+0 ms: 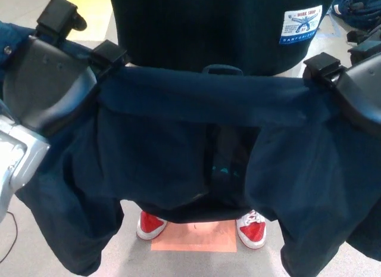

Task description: A person hands a coat to the robot and the robot grabs it with both hands and holds it while the person wears the coat.

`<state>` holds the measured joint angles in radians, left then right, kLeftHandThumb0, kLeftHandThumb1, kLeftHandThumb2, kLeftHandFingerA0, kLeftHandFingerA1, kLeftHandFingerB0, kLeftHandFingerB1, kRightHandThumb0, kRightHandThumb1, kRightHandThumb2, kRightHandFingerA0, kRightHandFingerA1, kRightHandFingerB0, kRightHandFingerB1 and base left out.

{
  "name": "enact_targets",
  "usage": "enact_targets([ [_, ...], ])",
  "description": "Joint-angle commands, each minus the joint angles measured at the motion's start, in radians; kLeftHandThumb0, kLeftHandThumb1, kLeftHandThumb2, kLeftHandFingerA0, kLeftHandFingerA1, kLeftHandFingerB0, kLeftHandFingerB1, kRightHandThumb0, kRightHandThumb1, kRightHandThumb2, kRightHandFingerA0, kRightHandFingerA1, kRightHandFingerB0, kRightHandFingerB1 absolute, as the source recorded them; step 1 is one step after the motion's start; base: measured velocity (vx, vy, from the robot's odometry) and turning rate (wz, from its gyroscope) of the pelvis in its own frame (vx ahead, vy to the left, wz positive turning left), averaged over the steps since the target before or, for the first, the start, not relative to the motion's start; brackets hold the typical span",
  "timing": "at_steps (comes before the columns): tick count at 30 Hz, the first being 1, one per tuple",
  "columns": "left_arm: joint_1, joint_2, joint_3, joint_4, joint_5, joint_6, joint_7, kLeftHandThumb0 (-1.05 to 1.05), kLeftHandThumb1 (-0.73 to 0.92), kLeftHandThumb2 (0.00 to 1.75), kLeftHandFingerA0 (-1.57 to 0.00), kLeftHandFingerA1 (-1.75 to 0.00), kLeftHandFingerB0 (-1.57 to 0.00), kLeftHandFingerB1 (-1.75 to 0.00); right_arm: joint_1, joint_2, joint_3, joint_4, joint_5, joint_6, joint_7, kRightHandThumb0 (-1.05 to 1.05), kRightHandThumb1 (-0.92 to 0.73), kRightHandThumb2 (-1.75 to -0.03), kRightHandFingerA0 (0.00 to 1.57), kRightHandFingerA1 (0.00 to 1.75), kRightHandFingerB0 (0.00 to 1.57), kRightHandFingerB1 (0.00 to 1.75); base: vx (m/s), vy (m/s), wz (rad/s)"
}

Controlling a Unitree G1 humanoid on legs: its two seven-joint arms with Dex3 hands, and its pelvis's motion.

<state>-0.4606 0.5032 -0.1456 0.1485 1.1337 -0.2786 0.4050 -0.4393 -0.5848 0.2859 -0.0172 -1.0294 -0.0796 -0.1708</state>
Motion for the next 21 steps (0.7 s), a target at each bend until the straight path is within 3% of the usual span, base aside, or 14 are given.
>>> enact_targets([
  [1, -0.138, 0.033, 0.051, 0.238, -0.02, -0.041, 0.51, -0.14, 0.64, 0.58, -0.86, -1.72, -0.6, -1.05, -0.047, 0.003, -0.161, 0.097, 0.039, -0.043, -0.406, -0.15, -0.5, -0.88, 1.18, 1.37, 0.73, 0.95, 0.0, 0.0, 0.0],
  [2, -0.142, 0.029, 0.057, 0.226, -0.026, -0.04, 0.505, -0.18, 0.65, 0.59, -0.85, -1.7, -0.6, -1.02, -0.059, 0.008, -0.159, 0.11, 0.034, -0.049, -0.439, -0.09, -0.65, -0.6, 0.9, 1.72, 0.69, 0.98, 0.0, 0.0, 0.0],
  [5, -0.162, 0.018, 0.061, 0.225, -0.024, -0.027, 0.529, -0.22, 0.63, 0.61, -0.9, -1.68, -0.62, -1.0, -0.081, 0.017, -0.155, 0.125, 0.011, -0.034, -0.478, -0.13, -0.7, -0.62, 0.9, 1.73, 0.68, 1.0, 0.0, 0.0, 0.0],
  [8, -0.192, 0.007, 0.063, 0.242, -0.035, -0.038, 0.564, -0.14, 0.65, 0.61, -0.9, -1.7, -0.57, -1.15, -0.104, 0.029, -0.158, 0.138, 0.02, -0.049, -0.5, -0.14, -0.74, -0.64, 0.92, 1.73, 0.66, 1.03, 0.0, 0.0, 0.0],
  [11, -0.217, 0.006, 0.067, 0.249, -0.043, -0.049, 0.587, -0.13, 0.68, 0.63, -0.92, -1.71, -0.59, -1.17, -0.132, 0.044, -0.162, 0.16, 0.042, -0.075, -0.522, -0.15, -0.77, -0.64, 0.91, 1.75, 0.61, 1.09, 0.0, 0.0, 0.0],
  [12, -0.225, 0.009, 0.069, 0.247, -0.044, -0.05, 0.591, -0.18, 0.46, 0.88, -1.2, -1.35, -0.73, -0.95, -0.146, 0.045, -0.162, 0.172, 0.044, -0.083, -0.53, -0.12, -0.76, -0.66, 0.91, 1.75, 0.59, 1.14, 0.0, 0.0, 0.0],
  [13, -0.233, 0.012, 0.072, 0.245, -0.043, -0.047, 0.595, -0.18, 0.46, 0.88, -1.2, -1.35, -0.73, -0.95, -0.159, 0.045, -0.161, 0.183, 0.043, -0.089, -0.539, -0.12, -0.76, -0.66, 0.91, 1.75, 0.59, 1.14, 0.0, 0.0, 0.0],
  [14, -0.24, 0.013, 0.075, 0.244, -0.045, -0.044, 0.594, -0.16, 0.65, 0.62, -0.91, -1.69, -0.63, -1.08, -0.169, 0.046, -0.162, 0.187, 0.044, -0.091, -0.54, -0.11, -0.76, -0.67, 0.9, 1.75, 0.57, 1.16, 0.0, 0.0, 0.0],
  [15, -0.245, 0.016, 0.077, 0.247, -0.048, -0.043, 0.594, -0.14, 0.64, 0.61, -0.91, -1.7, -0.63, -1.07, -0.179, 0.049, -0.164, 0.191, 0.052, -0.094, -0.53, -0.08, -0.73, -0.7, 1.06, 1.72, 0.54, 1.1, 0.0, 0.0, 0.0],
  [16, -0.247, 0.017, 0.077, 0.249, -0.049, -0.042, 0.596, -0.14, 0.64, 0.61, -0.91, -1.7, -0.63, -1.07, -0.183, 0.05, -0.165, 0.194, 0.055, -0.096, -0.527, -0.08, -0.73, -0.7, 1.06, 1.72, 0.54, 1.1, 0.0, 0.0, 0.0],
  [17, -0.253, 0.019, 0.079, 0.25, -0.053, -0.043, 0.596, -0.11, 0.64, 0.61, -0.91, -1.72, -0.64, -1.12, -0.19, 0.054, -0.17, 0.19, 0.061, -0.095, -0.517, -0.14, -0.77, -0.69, 0.93, 1.74, 0.6, 1.12, 0.0, 0.0, 0.0],
  [19, -0.258, 0.028, 0.084, 0.243, -0.055, -0.039, 0.588, -0.14, 0.64, 0.62, -0.92, -1.71, -0.68, -1.03, -0.209, 0.059, -0.175, 0.196, 0.063, -0.095, -0.518, -0.12, -0.75, -0.73, 0.95, 1.72, 0.64, 1.09, 0.0, 0.0, 0.0],
  [21, -0.268, 0.039, 0.094, 0.239, -0.071, -0.049, 0.573, -0.09, 0.65, 0.63, -0.93, -1.7, -0.67, -1.12, -0.239, 0.057, -0.176, 0.207, 0.041, -0.073, -0.527, -0.15, -0.77, -0.67, 0.95, 1.73, 0.64, 1.05, 0.0, 0.0, 0.0],
])
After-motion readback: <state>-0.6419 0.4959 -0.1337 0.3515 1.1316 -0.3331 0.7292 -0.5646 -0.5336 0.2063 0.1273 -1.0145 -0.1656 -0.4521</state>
